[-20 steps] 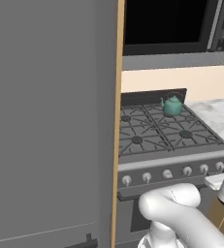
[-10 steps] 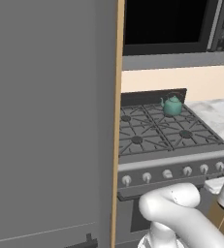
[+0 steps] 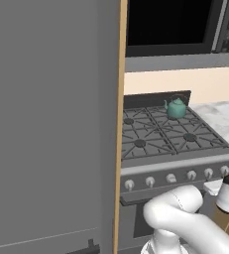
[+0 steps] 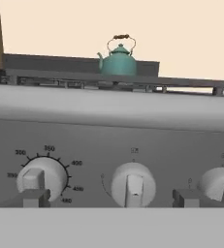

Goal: Turn on the rear right burner of the stove.

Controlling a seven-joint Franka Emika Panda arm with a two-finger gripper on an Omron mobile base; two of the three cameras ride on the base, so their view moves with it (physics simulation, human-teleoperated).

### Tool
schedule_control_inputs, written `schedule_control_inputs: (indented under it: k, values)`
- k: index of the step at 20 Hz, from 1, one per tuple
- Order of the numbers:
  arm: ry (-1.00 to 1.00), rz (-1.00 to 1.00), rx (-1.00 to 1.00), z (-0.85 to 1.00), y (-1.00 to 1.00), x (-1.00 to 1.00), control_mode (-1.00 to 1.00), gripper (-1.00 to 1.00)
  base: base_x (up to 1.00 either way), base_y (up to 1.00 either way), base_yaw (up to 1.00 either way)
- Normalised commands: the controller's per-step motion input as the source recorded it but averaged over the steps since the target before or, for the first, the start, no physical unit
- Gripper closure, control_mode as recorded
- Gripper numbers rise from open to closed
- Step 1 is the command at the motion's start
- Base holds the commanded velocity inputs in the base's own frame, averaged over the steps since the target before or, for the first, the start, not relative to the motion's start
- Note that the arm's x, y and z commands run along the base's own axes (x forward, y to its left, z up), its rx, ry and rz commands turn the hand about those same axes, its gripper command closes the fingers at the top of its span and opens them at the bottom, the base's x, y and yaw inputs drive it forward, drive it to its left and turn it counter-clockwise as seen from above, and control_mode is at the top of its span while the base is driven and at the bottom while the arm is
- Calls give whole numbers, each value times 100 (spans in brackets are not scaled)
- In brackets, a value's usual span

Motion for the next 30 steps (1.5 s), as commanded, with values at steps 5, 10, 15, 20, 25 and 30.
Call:
schedule_control_inputs:
  k: [5, 10, 15, 20, 25, 30]
  values:
    - [1, -1, 0, -24, -7, 43, -100, -100, 0, 0, 0]
    - [1, 0, 0, -24, -15, 25, -100, -100, 0, 0, 0]
    - [1, 0, 2, -19, -22, 22, -100, -100, 0, 0, 0]
    - [1, 0, 1, -21, -18, 19, -100, -100, 0, 0, 0]
    - [1, 0, 0, -21, -15, 15, -100, -100, 0, 0, 0]
    - [0, 0, 0, -3, -2, 0, -100, 100, 0, 0, 0]
